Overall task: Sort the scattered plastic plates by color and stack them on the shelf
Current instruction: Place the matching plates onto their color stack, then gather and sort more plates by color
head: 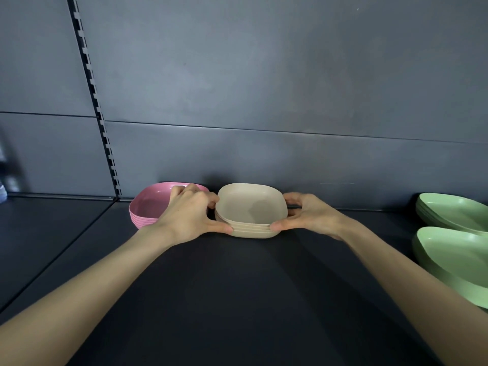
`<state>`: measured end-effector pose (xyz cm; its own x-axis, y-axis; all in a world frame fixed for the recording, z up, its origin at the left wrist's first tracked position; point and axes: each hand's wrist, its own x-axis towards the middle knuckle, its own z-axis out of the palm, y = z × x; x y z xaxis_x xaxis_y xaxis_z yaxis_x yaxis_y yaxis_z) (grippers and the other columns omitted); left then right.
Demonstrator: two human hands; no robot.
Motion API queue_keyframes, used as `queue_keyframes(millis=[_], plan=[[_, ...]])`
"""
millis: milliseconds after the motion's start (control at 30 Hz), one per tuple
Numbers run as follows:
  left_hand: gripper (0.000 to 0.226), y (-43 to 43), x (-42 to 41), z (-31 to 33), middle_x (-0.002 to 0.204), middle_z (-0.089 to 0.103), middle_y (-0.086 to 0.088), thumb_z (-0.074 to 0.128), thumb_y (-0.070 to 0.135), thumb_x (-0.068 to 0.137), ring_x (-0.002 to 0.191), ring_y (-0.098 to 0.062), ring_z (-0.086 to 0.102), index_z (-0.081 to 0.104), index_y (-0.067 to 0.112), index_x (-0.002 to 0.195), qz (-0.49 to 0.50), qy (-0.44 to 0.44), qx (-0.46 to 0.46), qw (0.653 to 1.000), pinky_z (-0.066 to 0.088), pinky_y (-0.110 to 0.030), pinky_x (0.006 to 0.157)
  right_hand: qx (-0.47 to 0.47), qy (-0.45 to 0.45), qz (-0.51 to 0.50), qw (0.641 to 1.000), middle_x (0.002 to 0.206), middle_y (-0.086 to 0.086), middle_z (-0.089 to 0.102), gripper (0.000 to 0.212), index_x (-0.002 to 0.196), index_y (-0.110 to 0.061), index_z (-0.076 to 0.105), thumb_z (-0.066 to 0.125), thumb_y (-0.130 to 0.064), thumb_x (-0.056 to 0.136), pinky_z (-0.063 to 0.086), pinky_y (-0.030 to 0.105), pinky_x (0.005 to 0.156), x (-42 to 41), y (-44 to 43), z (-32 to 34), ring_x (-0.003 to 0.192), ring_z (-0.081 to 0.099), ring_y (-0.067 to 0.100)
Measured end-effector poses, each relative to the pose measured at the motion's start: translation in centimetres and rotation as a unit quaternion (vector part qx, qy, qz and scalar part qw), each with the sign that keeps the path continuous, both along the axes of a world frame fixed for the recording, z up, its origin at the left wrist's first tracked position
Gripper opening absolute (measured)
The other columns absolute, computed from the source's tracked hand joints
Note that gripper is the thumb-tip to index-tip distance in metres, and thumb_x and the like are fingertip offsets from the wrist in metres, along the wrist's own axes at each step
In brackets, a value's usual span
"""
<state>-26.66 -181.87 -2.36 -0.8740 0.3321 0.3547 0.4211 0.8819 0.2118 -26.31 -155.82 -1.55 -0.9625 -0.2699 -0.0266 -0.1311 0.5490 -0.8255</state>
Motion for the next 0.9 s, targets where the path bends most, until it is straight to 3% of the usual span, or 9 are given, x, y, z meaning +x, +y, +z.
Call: queue_keyframes(millis=[167, 333, 467, 633, 900], plan=[[0.046, -0.2, 0.6, 0.9, 0.090, 0.058, 0.011, 0.069, 0.058, 0.071, 0.094, -0.013, 0.041, 0.064, 0.027, 0.104, -0.007, 0.002, -0.019, 1.000, 0.026, -0.030, 0.087, 0.035, -0.004, 0.004, 0.999, 0.116, -0.010, 0.063, 0.057, 0.117, -0.025, 0.054, 0.084, -0.018, 0.068, 0.050, 0.017, 0.086, 0.9, -0.3, 0.9, 0.099, 0.065, 0.002], [0.047, 0.0, 1.2, 3.9, 0.100, 0.061, 0.006, 0.072, 0.051, 0.071, 0.104, -0.020, 0.050, 0.060, 0.023, 0.108, -0.006, -0.034, -0.091, 0.995, 0.037, -0.032, 0.077, 0.216, 0.033, -0.037, 0.975, 0.135, -0.005, 0.049, 0.081, 0.135, -0.020, 0.044, 0.080, -0.044, 0.067, 0.040, 0.031, 0.104, 2.1, 0.3, 3.7, 0.120, 0.052, 0.014], [0.052, 1.4, 1.7, 6.9, 0.119, 0.059, 0.000, 0.072, 0.046, 0.075, 0.116, -0.023, 0.049, 0.058, 0.019, 0.118, -0.050, -0.057, -0.083, 0.994, 0.044, -0.039, 0.094, 0.300, 0.085, -0.075, 0.947, 0.142, 0.003, 0.046, 0.082, 0.142, -0.015, 0.037, 0.075, -0.043, 0.075, 0.038, 0.030, 0.102, 4.1, 1.4, 6.4, 0.126, 0.047, 0.021], [0.063, 5.3, 2.8, 10.9, 0.137, 0.050, -0.001, 0.068, 0.048, 0.078, 0.130, -0.022, 0.039, 0.049, 0.020, 0.132, -0.120, 0.002, -0.087, 0.989, 0.034, -0.037, 0.106, 0.349, 0.149, -0.126, 0.917, 0.139, 0.006, 0.048, 0.075, 0.139, -0.013, 0.041, 0.074, -0.038, 0.076, 0.037, 0.026, 0.096, 7.3, 3.7, 9.9, 0.126, 0.046, 0.024], [0.068, 13.6, 6.9, 15.7, 0.133, 0.050, -0.001, 0.065, 0.053, 0.078, 0.126, -0.021, 0.041, 0.043, 0.023, 0.135, -0.197, 0.095, -0.090, 0.972, 0.034, -0.041, 0.105, 0.365, 0.216, -0.207, 0.882, 0.138, 0.008, 0.047, 0.071, 0.137, -0.014, 0.043, 0.074, -0.035, 0.077, 0.035, 0.026, 0.093, 13.5, 11.0, 14.5, 0.129, 0.041, 0.024]])
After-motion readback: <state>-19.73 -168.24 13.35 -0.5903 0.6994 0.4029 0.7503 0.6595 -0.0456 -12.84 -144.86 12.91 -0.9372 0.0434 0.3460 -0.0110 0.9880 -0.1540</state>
